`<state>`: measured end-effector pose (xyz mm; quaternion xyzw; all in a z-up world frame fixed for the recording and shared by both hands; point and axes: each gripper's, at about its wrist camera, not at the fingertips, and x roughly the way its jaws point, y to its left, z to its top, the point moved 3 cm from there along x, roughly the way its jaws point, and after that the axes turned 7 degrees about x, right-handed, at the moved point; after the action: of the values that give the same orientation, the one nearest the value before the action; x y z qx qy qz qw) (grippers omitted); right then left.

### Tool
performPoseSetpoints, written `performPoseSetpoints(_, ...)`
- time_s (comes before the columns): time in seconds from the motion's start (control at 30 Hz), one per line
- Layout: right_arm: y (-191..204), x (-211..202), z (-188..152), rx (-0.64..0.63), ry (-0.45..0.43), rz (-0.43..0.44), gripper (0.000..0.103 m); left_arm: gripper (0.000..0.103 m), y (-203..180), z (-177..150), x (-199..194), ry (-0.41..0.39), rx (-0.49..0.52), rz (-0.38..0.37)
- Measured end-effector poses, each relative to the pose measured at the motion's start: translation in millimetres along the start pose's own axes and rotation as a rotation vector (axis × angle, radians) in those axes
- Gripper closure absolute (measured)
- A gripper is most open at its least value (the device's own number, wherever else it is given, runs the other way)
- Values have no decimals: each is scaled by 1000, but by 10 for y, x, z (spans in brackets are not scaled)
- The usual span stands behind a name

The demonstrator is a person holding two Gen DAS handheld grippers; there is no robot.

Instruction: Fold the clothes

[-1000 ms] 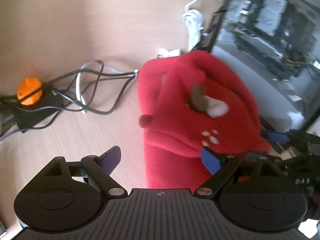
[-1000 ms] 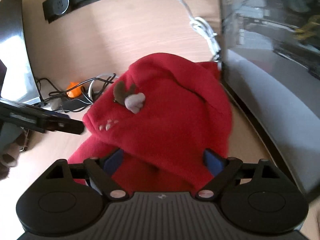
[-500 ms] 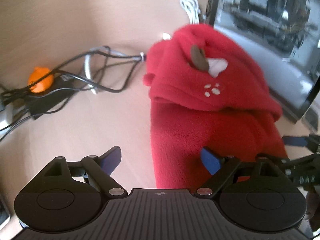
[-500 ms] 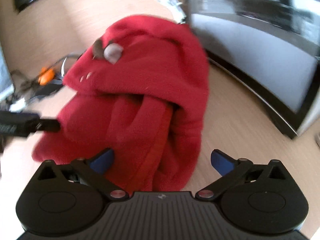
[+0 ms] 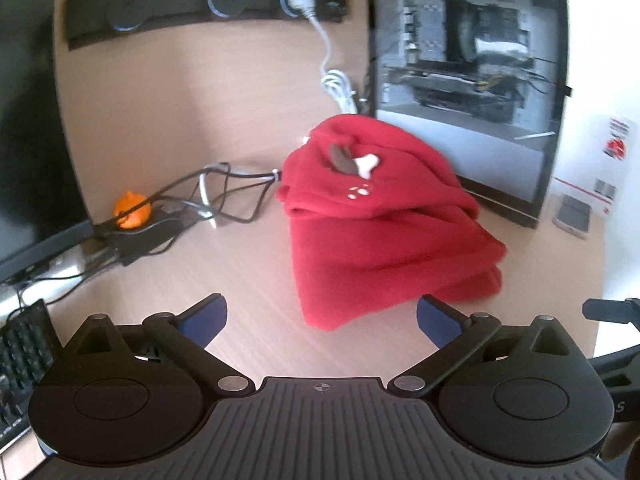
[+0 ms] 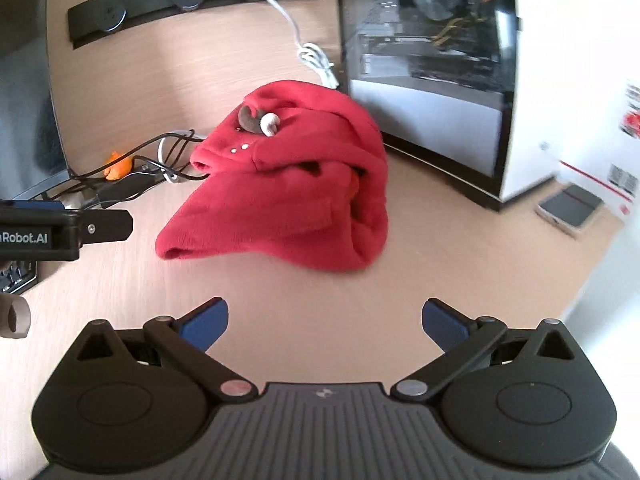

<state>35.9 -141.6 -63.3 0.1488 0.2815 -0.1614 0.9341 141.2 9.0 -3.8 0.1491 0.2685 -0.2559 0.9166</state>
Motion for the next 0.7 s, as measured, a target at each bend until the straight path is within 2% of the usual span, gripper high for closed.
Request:
performPoseSetpoints(0.13,8,-93,-151,24,8,-52,0,0,-56,-110,-58,0,33,-26)
performPoseSetpoints(0.3,-113,-180,-136,88,-26,-136,0,0,-125,-371,-51,44,8,-62)
performPoseSetpoints(0.47,-160,-190,-162,102,-20,-161,0,0,-95,-455,-45,60,-33,-79)
performPoseSetpoints(0.7,-69,-198,-169,50,-42,-175,0,0,-121,-472,-24,78,-22,-82)
